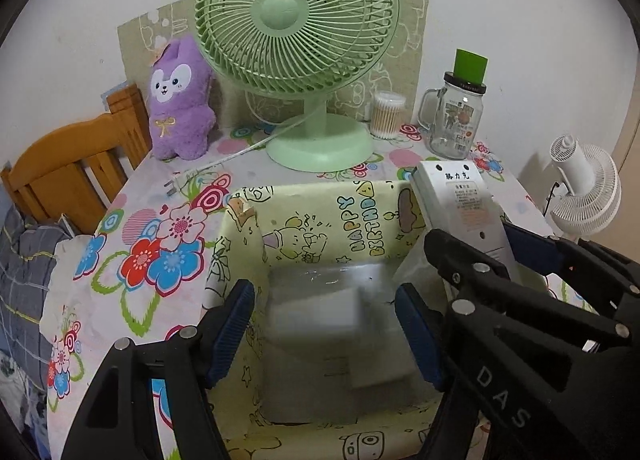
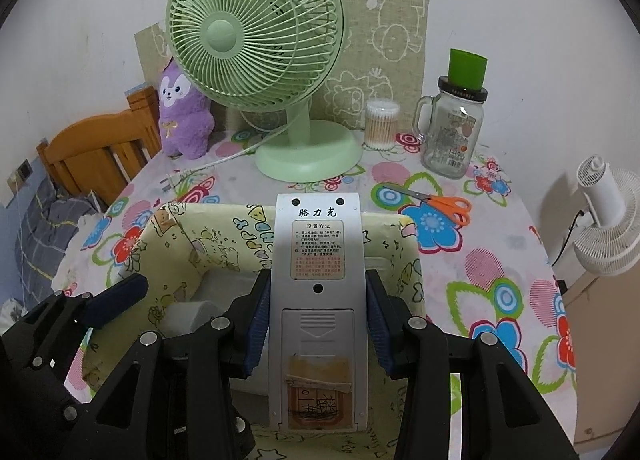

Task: Organize rigid objects
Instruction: 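Lower both items into the yellow fabric box and open both tools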

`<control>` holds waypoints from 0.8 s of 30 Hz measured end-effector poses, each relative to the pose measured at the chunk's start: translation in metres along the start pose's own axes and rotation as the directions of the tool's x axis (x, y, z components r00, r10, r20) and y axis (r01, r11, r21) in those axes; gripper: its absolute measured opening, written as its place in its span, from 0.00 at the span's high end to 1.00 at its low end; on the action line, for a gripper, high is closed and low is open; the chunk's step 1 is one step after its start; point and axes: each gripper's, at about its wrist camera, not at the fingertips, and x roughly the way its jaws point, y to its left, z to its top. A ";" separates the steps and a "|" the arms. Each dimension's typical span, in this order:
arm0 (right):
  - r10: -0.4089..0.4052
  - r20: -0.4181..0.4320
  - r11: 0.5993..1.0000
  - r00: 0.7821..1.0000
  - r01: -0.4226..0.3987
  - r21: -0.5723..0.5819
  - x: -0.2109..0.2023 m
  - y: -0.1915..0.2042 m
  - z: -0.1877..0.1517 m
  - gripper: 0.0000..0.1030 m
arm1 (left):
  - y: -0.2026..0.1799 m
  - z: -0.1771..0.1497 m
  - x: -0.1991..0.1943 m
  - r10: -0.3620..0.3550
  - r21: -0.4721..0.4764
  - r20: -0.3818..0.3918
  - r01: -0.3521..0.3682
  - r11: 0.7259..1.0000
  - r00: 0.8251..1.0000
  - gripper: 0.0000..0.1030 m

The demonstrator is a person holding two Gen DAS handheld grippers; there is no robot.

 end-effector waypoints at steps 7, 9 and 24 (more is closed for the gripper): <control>0.008 -0.005 1.000 1.000 -0.008 -0.001 -0.002 0.002 -0.001 0.52 | -0.004 -0.001 -0.005 0.007 0.026 0.020 -0.007 1.000 1.000 0.08; 0.028 -0.011 1.000 1.000 -0.027 0.011 -0.001 0.002 -0.002 0.51 | -0.005 -0.001 -0.007 0.016 0.034 0.025 -0.017 0.999 1.000 0.07; 0.011 0.022 1.000 1.000 -0.011 0.017 -0.024 0.005 -0.007 0.15 | -0.002 -0.005 -0.027 0.019 0.042 0.039 -0.020 0.999 0.999 0.00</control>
